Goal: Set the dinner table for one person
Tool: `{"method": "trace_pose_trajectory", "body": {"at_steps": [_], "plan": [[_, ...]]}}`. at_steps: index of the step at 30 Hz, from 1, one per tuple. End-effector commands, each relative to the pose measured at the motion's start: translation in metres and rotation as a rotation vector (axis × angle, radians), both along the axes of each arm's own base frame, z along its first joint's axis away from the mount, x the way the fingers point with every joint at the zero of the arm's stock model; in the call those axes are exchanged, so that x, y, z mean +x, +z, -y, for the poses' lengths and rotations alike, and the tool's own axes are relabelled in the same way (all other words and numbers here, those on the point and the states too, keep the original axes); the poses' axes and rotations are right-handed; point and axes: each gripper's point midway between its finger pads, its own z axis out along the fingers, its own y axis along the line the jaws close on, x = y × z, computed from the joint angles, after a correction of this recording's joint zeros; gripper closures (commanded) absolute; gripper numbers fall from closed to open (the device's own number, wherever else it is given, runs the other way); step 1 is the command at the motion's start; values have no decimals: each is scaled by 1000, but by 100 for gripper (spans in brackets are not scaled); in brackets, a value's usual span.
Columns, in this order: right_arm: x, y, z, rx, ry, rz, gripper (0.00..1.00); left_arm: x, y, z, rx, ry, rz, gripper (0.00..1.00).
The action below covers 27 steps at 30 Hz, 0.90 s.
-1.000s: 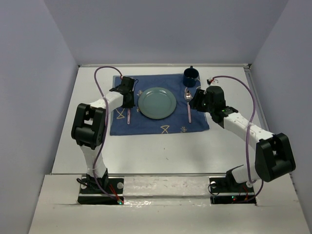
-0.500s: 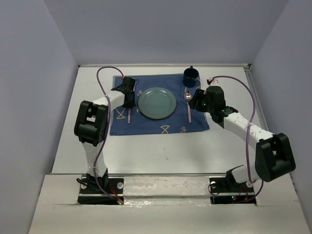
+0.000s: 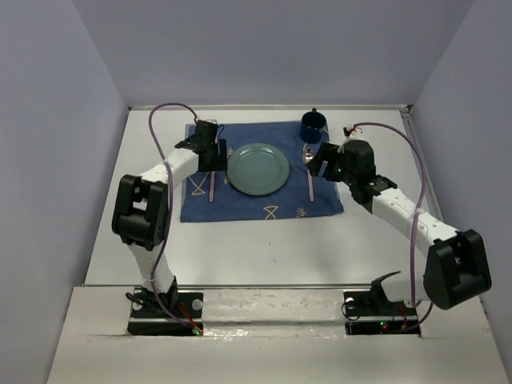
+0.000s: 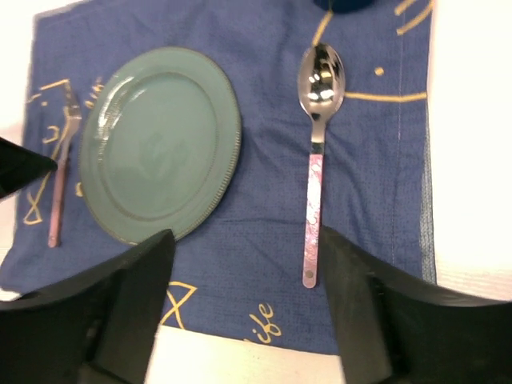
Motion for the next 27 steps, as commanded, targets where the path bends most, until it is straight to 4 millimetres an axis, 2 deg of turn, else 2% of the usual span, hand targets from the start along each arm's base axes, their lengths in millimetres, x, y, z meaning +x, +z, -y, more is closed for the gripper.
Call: {"method": "trace_pose_trajectory", "body": {"at_steps": [1,2,3,4,5,7,8,10,11,13,14,15,16,17,18,20,21,24,26,27], "plan": [[-7,65,-10,78,78,159,2,11,144,4,-144,24,354,17],[-11,75,-11,88,89,172,0,-1,188,4,-185,17,457,17],[-18,86,-12,100,108,183,0,-4,214,3,-215,16,539,26],[-23,99,-11,110,112,205,0,-11,234,2,-236,13,595,14],[-35,129,-6,129,108,264,0,-30,263,0,-270,-2,672,1],[-48,160,4,154,69,324,1,-48,290,-5,-300,-10,748,1],[-65,191,12,170,66,397,1,-69,307,-9,-326,-20,800,1],[-84,217,22,167,61,465,0,-92,324,-13,-356,-41,867,1],[-105,239,31,178,56,519,0,-116,333,-18,-379,-58,918,1],[-127,257,41,179,54,579,0,-140,343,-24,-398,-75,990,1],[-138,263,47,182,46,607,0,-162,346,-34,-407,-60,1041,1],[-156,272,59,196,14,665,0,-171,344,-38,-401,-59,1055,1],[-162,274,69,202,-26,685,0,-188,351,-46,-400,-52,1101,1],[-168,273,74,206,-45,698,0,-185,339,-46,-384,-54,1073,1],[-174,266,79,212,-62,707,0,-193,328,-53,-360,-38,1075,1],[-171,253,85,211,-100,694,0,-199,315,-60,-330,-20,1073,1],[-168,244,84,212,-103,677,0,-195,297,-60,-316,-14,1039,1],[-156,223,71,217,-68,609,0,-193,281,-52,-329,-49,1004,1],[-151,224,65,222,-46,590,0,-193,286,-48,-344,-68,1020,1],[-151,228,64,223,-42,594,0,-194,296,-49,-351,-69,1042,1]]}}
